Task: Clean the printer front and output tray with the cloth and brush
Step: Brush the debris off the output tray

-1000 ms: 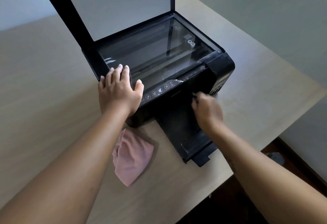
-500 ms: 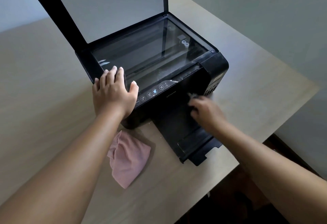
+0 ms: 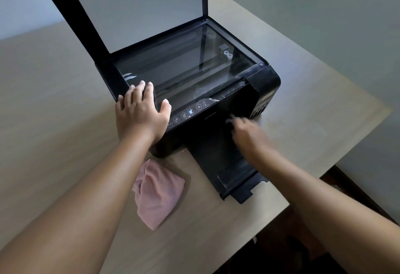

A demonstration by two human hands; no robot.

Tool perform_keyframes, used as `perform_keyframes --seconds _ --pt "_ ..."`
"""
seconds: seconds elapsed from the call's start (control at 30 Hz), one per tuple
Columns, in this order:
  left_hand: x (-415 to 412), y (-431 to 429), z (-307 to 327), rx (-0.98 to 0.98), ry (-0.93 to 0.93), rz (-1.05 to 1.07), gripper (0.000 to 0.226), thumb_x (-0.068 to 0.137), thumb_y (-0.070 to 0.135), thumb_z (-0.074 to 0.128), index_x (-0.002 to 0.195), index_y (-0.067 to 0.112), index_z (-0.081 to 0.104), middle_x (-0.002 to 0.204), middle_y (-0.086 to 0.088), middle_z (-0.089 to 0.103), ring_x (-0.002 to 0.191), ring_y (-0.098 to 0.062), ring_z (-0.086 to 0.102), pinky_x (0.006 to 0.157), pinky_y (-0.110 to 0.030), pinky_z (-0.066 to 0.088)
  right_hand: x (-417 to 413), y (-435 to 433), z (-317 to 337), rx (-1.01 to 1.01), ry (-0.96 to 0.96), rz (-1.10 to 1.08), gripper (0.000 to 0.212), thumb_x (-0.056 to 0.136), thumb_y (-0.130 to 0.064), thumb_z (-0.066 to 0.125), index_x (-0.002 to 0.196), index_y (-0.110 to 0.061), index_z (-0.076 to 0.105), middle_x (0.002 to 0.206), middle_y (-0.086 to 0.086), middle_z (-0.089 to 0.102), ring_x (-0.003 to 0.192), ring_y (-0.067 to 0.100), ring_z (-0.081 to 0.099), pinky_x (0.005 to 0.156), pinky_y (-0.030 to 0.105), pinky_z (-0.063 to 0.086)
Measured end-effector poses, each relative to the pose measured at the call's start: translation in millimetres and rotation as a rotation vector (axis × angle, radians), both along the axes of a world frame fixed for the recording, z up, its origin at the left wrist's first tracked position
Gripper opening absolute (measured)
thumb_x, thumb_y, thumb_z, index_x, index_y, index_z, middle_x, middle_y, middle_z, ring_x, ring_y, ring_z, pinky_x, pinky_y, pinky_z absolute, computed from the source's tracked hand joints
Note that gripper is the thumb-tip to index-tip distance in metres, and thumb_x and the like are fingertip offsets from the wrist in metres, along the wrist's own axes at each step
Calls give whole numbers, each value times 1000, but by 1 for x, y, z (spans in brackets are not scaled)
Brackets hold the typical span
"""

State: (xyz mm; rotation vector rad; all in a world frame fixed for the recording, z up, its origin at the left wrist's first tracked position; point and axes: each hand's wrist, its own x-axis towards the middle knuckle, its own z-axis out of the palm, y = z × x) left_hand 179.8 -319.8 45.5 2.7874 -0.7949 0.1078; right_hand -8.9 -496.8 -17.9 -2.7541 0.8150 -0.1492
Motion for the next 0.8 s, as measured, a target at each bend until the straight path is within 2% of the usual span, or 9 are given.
perform_keyframes --seconds 0.1,0.17,0.27,0.37,0.5,0.6,0.63,0.73,0.8 --pt "1 0 0 -4 -3 -1 66 92 53 34 150 22 30 160 2 24 147 -19 16 120 -43 8 13 52 5 150 -35 417 20 90 -22 56 101 -5 59 97 14 59 90 34 59 72 44 53" --pt "1 0 0 -5 -5 -1 66 92 53 35 150 22 30 159 1 24 147 -19 16 120 -43 8 15 73 7 407 -74 468 21 90 -26 58 95 -6 61 90 10 62 80 26 60 68 38 50" --pt "0 -1 0 -5 -5 -1 66 92 53 34 150 22 30 160 2 24 147 -18 16 120 -43 8 14 43 3 505 -230 -2 14 90 -20 62 90 -6 63 80 5 62 74 22 58 62 29 39" --pt "1 -2 -1 -3 -6 -3 66 92 53 34 150 23 29 160 2 24 147 -18 15 120 -43 8 -4 -8 9 332 -246 -427 14 94 -20 55 94 -7 59 86 13 60 77 28 56 62 30 34" --pt "1 1 -2 -3 -9 -6 66 92 53 34 150 22 31 160 1 24 147 -19 16 120 -44 8 -5 30 0 -121 38 71 28 85 -5 57 112 1 58 84 19 65 74 37 65 54 38 47" --pt "1 0 -1 -3 -13 -4 65 92 53 35 149 22 31 159 1 24 147 -19 17 120 -43 9 -10 92 1 139 -85 444 10 85 -19 61 87 -9 59 70 9 61 61 31 59 45 33 44" --pt "1 0 -1 -3 -13 -5 65 92 53 35 150 22 31 159 1 24 147 -19 16 120 -43 8 -11 97 3 288 -76 477 16 88 -26 58 83 -10 56 71 9 60 61 28 56 48 34 42" --pt "1 -1 0 -4 -8 -10 66 92 53 35 150 21 30 160 1 24 147 -19 16 120 -44 8 -12 61 8 519 -210 61 19 88 -31 58 84 -12 61 73 8 63 64 25 57 57 36 47" --pt "2 -1 -1 0 -9 -8 66 92 53 34 150 22 30 160 1 24 147 -19 16 120 -44 8 -20 20 9 342 -243 -257 12 91 -23 58 89 -11 60 77 9 62 67 27 55 58 33 42"
